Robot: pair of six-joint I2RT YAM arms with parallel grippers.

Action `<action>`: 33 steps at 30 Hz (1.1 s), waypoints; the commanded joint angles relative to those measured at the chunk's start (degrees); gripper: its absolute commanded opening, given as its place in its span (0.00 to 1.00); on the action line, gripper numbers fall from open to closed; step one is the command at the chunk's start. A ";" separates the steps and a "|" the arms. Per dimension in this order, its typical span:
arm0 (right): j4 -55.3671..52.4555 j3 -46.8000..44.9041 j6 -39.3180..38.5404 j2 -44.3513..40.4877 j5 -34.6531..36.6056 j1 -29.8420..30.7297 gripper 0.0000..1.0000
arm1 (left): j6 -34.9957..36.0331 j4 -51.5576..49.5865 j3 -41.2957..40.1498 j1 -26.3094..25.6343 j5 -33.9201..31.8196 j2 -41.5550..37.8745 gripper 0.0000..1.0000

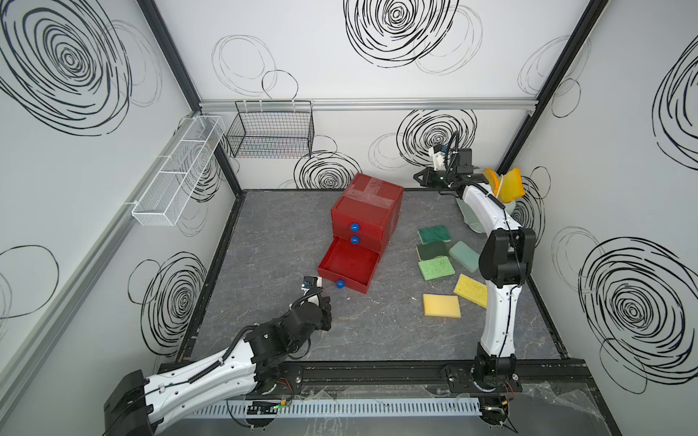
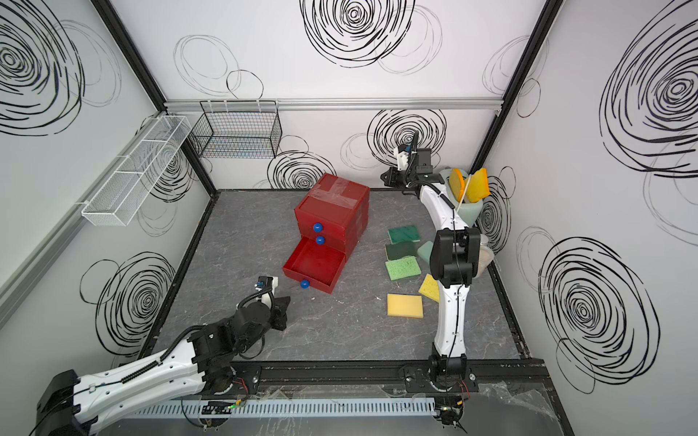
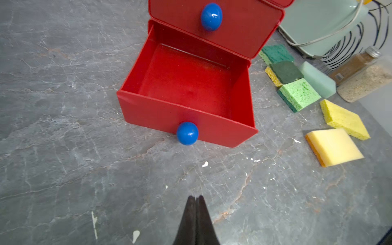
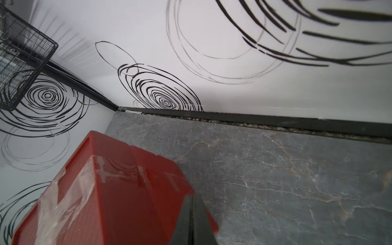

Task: Take the sponge out of the drawer
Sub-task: Place the sponge at the center of the board, then close the drawer in the storage box.

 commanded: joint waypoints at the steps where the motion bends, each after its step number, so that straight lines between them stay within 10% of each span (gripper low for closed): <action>1: 4.45 2.74 3.60 2.52 -5.78 -0.69 0.00 | -6.42 0.72 -2.39 -0.88 -1.98 0.57 0.00; 15: 14.35 -1.29 8.16 9.69 -15.86 -1.27 0.00 | -0.44 37.14 -3.20 4.61 1.02 26.49 0.00; 33: 18.93 0.61 11.01 18.53 -24.31 0.44 0.00 | 4.10 53.47 3.52 11.44 7.18 45.49 0.00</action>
